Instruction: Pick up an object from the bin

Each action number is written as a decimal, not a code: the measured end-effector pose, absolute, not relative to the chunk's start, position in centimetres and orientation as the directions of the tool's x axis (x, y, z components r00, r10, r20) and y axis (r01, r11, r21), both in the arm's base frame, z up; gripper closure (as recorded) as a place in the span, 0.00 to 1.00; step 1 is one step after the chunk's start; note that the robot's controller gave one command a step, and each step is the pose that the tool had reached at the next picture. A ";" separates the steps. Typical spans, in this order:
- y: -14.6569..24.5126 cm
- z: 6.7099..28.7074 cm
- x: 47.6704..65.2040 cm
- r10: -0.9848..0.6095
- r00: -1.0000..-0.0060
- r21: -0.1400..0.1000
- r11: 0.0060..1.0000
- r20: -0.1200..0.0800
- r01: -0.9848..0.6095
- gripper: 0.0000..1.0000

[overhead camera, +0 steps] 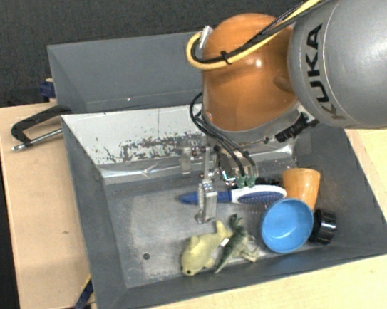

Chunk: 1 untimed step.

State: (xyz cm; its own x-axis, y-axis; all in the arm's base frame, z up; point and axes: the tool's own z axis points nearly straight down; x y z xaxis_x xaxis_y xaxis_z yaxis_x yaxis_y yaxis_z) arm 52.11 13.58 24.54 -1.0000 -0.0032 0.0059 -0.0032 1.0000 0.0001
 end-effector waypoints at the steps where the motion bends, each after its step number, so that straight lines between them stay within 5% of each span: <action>1: 6.9 14.6 49.7 -0.104 -0.994 -0.002 0.995 0.009 -0.105 0.00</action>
Offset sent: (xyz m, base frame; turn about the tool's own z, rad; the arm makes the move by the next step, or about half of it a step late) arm -0.0224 -0.0644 -0.0957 -0.1052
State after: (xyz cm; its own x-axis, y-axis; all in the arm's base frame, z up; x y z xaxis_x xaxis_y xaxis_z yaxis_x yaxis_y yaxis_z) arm 49.73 6.87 14.61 -0.9945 -0.1045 0.0088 -0.1045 0.9945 -0.0019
